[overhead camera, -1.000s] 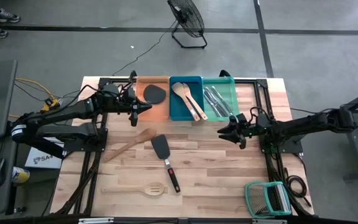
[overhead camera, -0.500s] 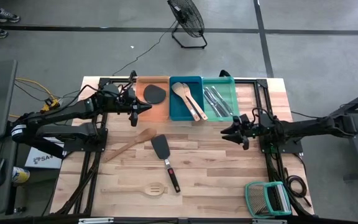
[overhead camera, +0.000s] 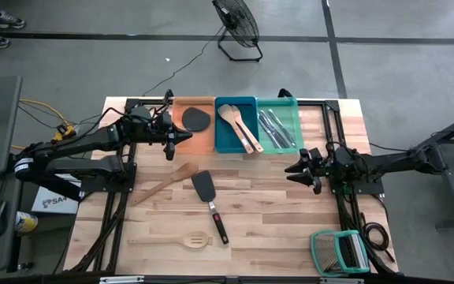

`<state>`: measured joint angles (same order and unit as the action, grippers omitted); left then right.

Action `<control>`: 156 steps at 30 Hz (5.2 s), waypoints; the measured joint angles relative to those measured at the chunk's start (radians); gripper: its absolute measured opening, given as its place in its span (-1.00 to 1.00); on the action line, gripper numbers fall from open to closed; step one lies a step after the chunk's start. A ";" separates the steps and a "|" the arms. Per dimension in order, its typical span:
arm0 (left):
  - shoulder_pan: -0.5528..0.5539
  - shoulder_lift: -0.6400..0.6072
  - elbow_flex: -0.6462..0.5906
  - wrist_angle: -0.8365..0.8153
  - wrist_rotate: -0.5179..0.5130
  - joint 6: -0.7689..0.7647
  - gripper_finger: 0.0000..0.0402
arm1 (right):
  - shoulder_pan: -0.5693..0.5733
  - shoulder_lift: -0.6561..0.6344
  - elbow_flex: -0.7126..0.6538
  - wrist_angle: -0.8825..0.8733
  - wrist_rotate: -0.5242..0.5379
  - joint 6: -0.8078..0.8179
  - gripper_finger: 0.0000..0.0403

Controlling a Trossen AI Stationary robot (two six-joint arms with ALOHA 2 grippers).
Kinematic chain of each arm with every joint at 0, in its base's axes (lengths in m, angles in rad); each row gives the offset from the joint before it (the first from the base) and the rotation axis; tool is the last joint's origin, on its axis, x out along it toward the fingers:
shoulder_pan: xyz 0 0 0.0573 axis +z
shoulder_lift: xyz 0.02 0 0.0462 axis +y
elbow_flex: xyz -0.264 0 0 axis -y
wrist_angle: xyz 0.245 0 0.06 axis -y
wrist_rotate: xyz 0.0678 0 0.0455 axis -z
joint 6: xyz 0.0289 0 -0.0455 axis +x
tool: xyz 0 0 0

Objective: Pick & Place Kitchen Items
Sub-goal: Put the black silicone spatula into the blue bin

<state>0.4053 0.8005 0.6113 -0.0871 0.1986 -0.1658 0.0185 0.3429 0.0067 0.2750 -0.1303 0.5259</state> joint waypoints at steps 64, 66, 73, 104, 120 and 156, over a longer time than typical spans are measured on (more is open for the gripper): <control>-0.476 0.263 0.002 -0.018 -0.004 0.058 -0.73 | 0.003 -0.301 -0.001 -0.243 0.129 -0.086 -0.22; -0.512 0.286 0.002 -0.017 -0.023 0.058 -0.59 | 0.003 -0.301 -0.001 -0.243 0.129 -0.086 -0.22; -0.613 0.360 0.003 0.064 -0.029 0.110 -0.24 | 0.003 -0.301 -0.001 -0.242 0.129 -0.086 -0.22; -0.916 0.552 0.130 0.076 -0.255 0.392 -0.13 | 0.003 -0.301 -0.001 -0.242 0.128 -0.087 -0.22; -0.916 0.946 0.524 -0.163 -0.167 0.670 0.25 | 0.003 -0.295 -0.001 -0.245 0.126 -0.086 -0.22; -0.794 1.104 0.679 -0.363 -0.070 0.955 0.07 | 0.003 -0.291 -0.001 -0.242 0.128 -0.086 -0.22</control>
<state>-0.3887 1.9042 1.2907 -0.4498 0.1284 0.7892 0.0218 0.0517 0.0055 0.0326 -0.0025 0.4395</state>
